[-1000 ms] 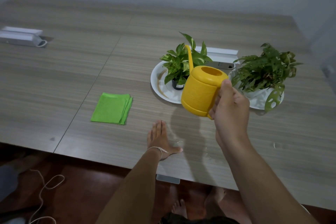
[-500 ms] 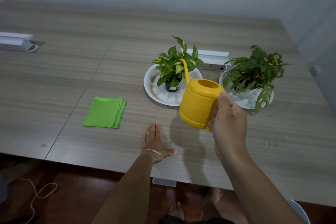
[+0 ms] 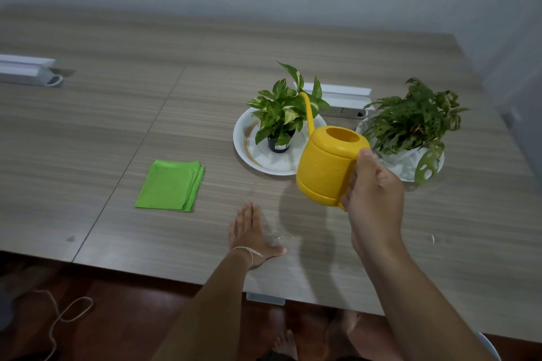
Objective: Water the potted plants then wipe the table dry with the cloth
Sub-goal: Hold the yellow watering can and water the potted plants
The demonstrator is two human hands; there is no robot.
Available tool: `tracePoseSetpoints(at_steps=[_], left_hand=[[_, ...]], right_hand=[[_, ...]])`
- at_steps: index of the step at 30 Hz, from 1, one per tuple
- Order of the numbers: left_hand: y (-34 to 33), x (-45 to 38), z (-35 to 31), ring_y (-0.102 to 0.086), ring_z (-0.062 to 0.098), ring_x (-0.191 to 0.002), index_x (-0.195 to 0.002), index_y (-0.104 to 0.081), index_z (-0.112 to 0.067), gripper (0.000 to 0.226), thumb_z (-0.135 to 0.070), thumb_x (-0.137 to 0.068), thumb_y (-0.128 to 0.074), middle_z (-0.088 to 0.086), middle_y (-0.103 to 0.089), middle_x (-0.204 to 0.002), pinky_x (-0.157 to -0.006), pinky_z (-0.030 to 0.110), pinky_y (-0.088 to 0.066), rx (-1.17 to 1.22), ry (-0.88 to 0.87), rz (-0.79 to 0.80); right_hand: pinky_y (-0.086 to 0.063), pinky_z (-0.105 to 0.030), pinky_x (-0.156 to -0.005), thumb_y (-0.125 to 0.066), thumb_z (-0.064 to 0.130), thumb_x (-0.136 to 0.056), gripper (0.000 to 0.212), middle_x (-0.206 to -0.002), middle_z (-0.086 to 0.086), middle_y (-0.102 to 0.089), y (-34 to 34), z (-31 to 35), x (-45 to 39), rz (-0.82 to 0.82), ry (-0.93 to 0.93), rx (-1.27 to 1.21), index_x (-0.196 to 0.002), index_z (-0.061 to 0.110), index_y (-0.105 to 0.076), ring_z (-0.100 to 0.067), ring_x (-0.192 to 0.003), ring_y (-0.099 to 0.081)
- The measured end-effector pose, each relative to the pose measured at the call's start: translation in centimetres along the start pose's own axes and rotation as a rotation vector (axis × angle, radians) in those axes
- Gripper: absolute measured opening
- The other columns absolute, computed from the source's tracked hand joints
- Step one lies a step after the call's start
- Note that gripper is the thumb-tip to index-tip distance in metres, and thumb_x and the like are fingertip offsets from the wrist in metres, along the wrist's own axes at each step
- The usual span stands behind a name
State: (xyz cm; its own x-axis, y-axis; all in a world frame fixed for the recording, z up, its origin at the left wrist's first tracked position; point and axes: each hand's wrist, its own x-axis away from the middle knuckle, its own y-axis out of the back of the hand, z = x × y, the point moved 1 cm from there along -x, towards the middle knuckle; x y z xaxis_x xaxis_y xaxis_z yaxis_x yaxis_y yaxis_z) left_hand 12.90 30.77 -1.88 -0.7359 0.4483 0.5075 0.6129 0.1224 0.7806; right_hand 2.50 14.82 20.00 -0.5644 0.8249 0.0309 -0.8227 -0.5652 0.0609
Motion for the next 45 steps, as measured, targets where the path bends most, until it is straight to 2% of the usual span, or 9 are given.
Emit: tracePoseSetpoints(at_steps=[3,5,8,14,19,28,38,42,45], left_hand=[[0.0,0.1,0.0,0.029,0.022,-0.149,-0.152,0.028,-0.016,0.144,-0.077,-0.064,-0.069,0.003,0.030,-0.162,-0.122,0.043,0.013,-0.002,-0.001,-0.004],[0.1,0.1,0.0,0.029,0.021,-0.149,-0.152,0.027,-0.016,0.144,-0.077,-0.064,-0.069,0.003,0.030,-0.162,-0.122,0.044,0.013,0.000,-0.001,-0.001],[0.2,0.0,-0.1,0.030,0.021,-0.148,-0.153,0.027,-0.017,0.144,-0.077,-0.064,-0.069,0.002,0.031,-0.162,-0.122,0.044,0.013,-0.001,0.002,0.003],[0.1,0.0,0.0,0.030,0.022,-0.148,-0.152,0.028,-0.017,0.143,-0.076,-0.065,-0.069,0.003,0.033,-0.161,-0.122,0.043,0.013,-0.008,0.003,0.009],[0.0,0.0,0.0,0.028,0.021,-0.149,-0.153,0.027,-0.017,0.145,-0.078,-0.063,-0.069,0.002,0.031,-0.162,-0.121,0.042,0.014,-0.008,0.006,-0.005],[0.0,-0.2,0.0,0.026,0.021,-0.150,-0.153,0.025,-0.018,0.145,-0.080,-0.060,-0.068,0.003,0.028,-0.163,-0.123,0.043,0.010,-0.026,0.017,-0.011],[0.1,-0.1,0.0,0.028,0.021,-0.149,-0.153,0.027,-0.018,0.144,-0.078,-0.063,-0.069,0.002,0.031,-0.162,-0.123,0.043,0.012,-0.014,0.003,-0.006],[0.1,-0.1,-0.1,0.028,0.021,-0.149,-0.153,0.027,-0.018,0.145,-0.078,-0.063,-0.069,0.002,0.031,-0.162,-0.122,0.042,0.012,-0.010,0.008,-0.007],[0.0,-0.1,0.0,0.028,0.021,-0.149,-0.152,0.027,-0.018,0.145,-0.078,-0.063,-0.069,0.002,0.031,-0.162,-0.122,0.043,0.013,-0.008,0.011,-0.005]], right_hand=[[-0.053,-0.065,-0.071,-0.044,0.063,-0.096,0.063,-0.081,-0.035,-0.055,-0.4,-0.1,0.0,0.028,-0.001,0.015,-0.079,0.003,-0.052,-0.043,-0.071,-0.056],[-0.053,-0.064,-0.070,-0.044,0.064,-0.096,0.062,-0.081,-0.034,-0.056,-0.7,-0.1,0.1,0.037,-0.002,0.011,-0.081,0.005,-0.056,-0.037,-0.070,-0.057],[-0.041,-0.045,-0.061,-0.044,0.062,-0.096,0.055,-0.061,-0.013,-0.043,-0.9,-0.1,0.2,0.048,0.004,-0.012,-0.064,0.017,-0.047,-0.022,-0.063,-0.044],[-0.030,-0.041,-0.058,-0.044,0.048,-0.105,0.055,-0.049,0.013,-0.030,-0.6,-0.2,0.9,0.064,0.012,0.009,-0.052,0.032,-0.042,-0.014,-0.052,-0.031],[-0.028,-0.037,-0.058,-0.043,0.040,-0.108,0.062,-0.045,0.014,-0.030,0.4,0.2,1.2,0.033,0.012,0.028,-0.047,0.032,-0.046,-0.009,-0.048,-0.029],[-0.028,-0.038,-0.060,-0.043,0.042,-0.108,0.062,-0.045,0.013,-0.028,1.6,0.0,0.6,-0.029,0.025,0.057,-0.047,0.031,-0.041,-0.009,-0.048,-0.029],[-0.027,-0.039,-0.058,-0.042,0.046,-0.105,0.054,-0.051,0.012,-0.026,0.6,-0.8,0.4,0.024,0.037,0.023,-0.053,0.032,-0.037,-0.013,-0.051,-0.027],[-0.031,-0.041,-0.056,-0.043,0.044,-0.106,0.050,-0.052,0.010,-0.032,0.3,-1.4,0.3,0.029,0.028,0.007,-0.059,0.027,-0.037,-0.016,-0.052,-0.034],[-0.038,-0.042,-0.056,-0.041,0.041,-0.108,0.051,-0.051,0.007,-0.042,0.3,-2.1,0.3,0.049,0.036,0.015,-0.061,0.023,-0.046,-0.019,-0.053,-0.045]])
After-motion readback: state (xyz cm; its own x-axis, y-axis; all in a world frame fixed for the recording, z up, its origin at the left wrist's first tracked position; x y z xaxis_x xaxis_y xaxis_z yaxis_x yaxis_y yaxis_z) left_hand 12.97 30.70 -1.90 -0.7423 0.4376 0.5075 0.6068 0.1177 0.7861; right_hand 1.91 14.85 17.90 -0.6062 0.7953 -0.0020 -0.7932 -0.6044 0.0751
